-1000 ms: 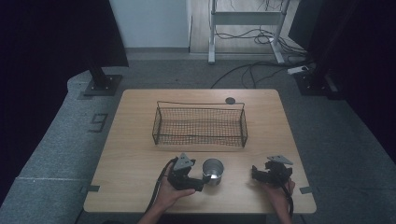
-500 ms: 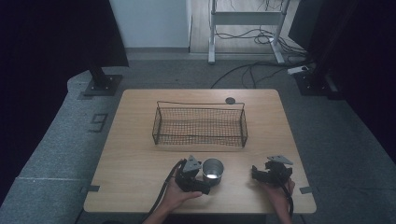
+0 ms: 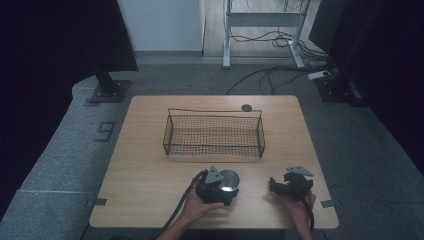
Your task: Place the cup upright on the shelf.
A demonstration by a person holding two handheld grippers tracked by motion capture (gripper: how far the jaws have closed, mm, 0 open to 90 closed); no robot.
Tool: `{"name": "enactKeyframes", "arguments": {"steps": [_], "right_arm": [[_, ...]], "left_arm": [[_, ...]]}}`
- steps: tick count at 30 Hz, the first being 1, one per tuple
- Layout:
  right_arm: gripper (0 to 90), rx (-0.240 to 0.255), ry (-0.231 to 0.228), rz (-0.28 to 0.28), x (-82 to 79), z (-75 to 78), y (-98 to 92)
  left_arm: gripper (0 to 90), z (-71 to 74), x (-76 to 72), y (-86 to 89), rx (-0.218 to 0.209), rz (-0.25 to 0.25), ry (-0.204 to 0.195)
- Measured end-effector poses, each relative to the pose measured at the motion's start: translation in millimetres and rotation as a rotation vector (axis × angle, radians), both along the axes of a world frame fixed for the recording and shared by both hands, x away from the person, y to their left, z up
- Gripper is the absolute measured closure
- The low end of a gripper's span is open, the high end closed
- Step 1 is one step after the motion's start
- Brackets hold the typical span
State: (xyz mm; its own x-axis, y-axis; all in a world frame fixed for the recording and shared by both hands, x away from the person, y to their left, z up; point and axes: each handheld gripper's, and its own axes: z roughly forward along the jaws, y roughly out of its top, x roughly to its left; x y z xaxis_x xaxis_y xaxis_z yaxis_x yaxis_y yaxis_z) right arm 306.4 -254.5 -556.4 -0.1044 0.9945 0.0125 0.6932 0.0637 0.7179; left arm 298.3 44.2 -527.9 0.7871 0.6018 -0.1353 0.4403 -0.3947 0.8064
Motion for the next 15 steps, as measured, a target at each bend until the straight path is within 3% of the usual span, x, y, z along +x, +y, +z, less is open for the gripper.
{"name": "enactKeyframes", "arguments": {"steps": [2,10,15], "right_arm": [[1.1,0.000,0.000,0.000,0.0,0.0,0.0],[1.1,0.000,0.000,0.000,0.0,0.0,0.0],[1.0,-0.001,0.000,-0.001,0.0,0.0,0.0]], "left_arm": [[16.8,-1.3,-0.7,-2.1,0.005,0.005,-0.020],[17.6,0.3,-0.6,-0.1,0.023,0.001,-0.033],[17.7,6.5,-1.2,2.8,0.004,-0.022,-0.038]]}}
